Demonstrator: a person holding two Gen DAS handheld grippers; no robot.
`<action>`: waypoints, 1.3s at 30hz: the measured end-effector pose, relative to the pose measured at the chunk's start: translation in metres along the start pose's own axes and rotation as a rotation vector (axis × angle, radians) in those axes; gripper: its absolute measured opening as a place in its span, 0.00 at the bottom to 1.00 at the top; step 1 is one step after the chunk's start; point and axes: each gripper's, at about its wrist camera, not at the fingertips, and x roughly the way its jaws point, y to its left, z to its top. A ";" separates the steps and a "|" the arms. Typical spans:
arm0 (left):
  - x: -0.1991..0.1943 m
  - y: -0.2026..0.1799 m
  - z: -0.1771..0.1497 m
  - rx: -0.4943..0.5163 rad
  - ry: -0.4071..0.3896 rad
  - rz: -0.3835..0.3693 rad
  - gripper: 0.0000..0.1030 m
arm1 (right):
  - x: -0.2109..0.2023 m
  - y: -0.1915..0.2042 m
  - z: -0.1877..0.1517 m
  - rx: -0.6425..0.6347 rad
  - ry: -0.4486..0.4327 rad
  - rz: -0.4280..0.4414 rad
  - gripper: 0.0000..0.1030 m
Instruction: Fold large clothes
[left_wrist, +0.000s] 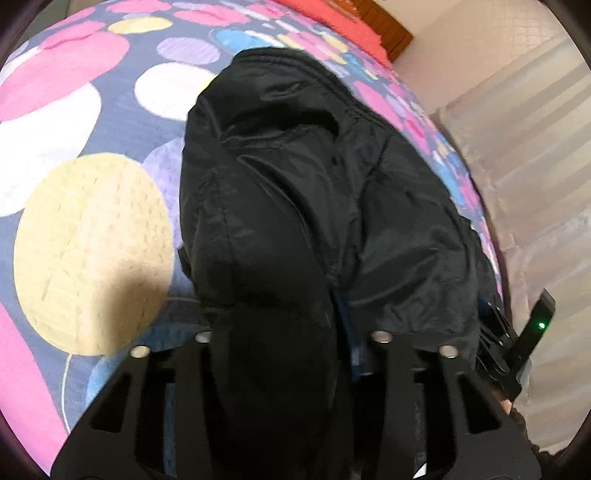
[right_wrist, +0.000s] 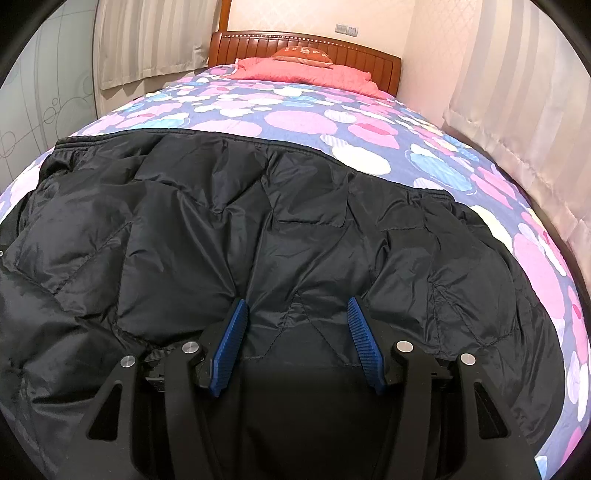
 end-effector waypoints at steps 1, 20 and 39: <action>-0.002 -0.002 0.000 0.004 -0.009 0.000 0.28 | 0.000 0.000 0.000 0.000 0.000 0.000 0.55; -0.074 -0.193 -0.001 0.235 -0.161 -0.023 0.15 | -0.032 -0.047 0.007 0.089 -0.049 0.036 0.56; 0.140 -0.398 -0.051 0.421 0.026 0.065 0.15 | -0.048 -0.228 -0.050 0.341 -0.012 -0.086 0.61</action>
